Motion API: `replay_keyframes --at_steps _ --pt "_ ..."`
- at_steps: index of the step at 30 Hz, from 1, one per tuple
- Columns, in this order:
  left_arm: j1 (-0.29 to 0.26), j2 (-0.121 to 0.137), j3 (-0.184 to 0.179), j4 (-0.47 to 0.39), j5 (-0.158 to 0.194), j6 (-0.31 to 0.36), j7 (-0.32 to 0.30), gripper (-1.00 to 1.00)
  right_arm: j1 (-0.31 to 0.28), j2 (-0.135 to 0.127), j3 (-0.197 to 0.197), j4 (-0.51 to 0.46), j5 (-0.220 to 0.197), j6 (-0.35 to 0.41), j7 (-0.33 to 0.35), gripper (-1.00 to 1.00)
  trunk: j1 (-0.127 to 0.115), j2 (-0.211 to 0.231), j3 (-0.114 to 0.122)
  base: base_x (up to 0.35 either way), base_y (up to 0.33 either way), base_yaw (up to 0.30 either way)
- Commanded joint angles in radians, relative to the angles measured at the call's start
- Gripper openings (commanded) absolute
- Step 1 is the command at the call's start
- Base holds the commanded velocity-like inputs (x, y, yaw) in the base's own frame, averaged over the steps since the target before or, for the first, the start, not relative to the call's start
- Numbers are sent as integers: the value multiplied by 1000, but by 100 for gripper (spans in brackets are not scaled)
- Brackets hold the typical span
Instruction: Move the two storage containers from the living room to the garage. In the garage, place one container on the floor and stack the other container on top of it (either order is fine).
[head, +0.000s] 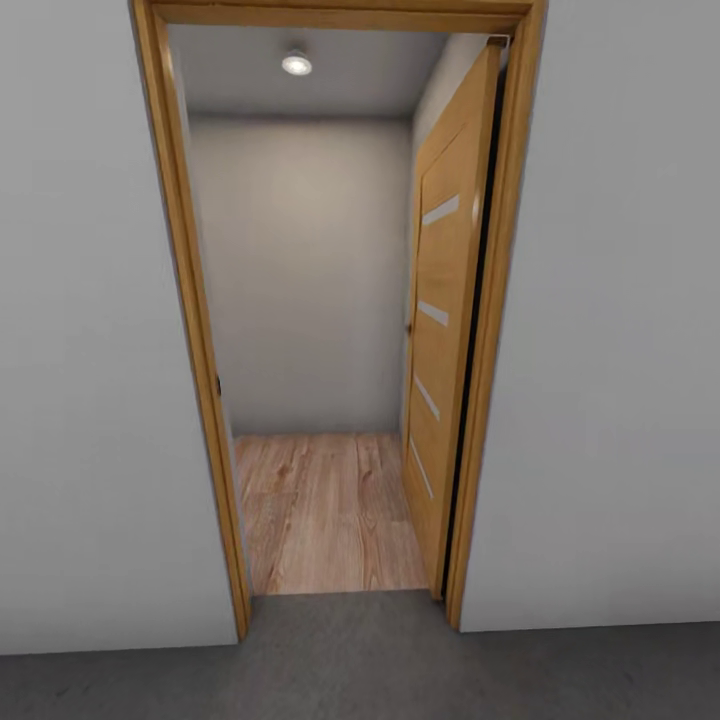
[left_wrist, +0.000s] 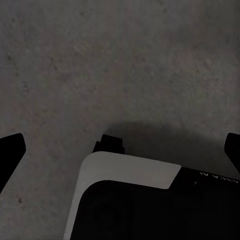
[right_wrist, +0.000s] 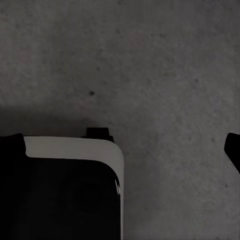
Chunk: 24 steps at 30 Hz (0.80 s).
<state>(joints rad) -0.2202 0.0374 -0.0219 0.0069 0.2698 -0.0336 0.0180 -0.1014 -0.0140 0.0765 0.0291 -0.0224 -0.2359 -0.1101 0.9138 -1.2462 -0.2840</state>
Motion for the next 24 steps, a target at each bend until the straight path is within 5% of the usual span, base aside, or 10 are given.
replay_keyframes --at_steps 1,24 --pt "-1 0 -3 0 5 -4 1 100 -1 1 8 3 -2 -5 -5 100 0 -1 -1 0 0 0" --pt "2 -1 -3 -4 5 -14 0 100 -1 4 8 3 -2 13 -7 100 0 -1 -1 0 0 86"
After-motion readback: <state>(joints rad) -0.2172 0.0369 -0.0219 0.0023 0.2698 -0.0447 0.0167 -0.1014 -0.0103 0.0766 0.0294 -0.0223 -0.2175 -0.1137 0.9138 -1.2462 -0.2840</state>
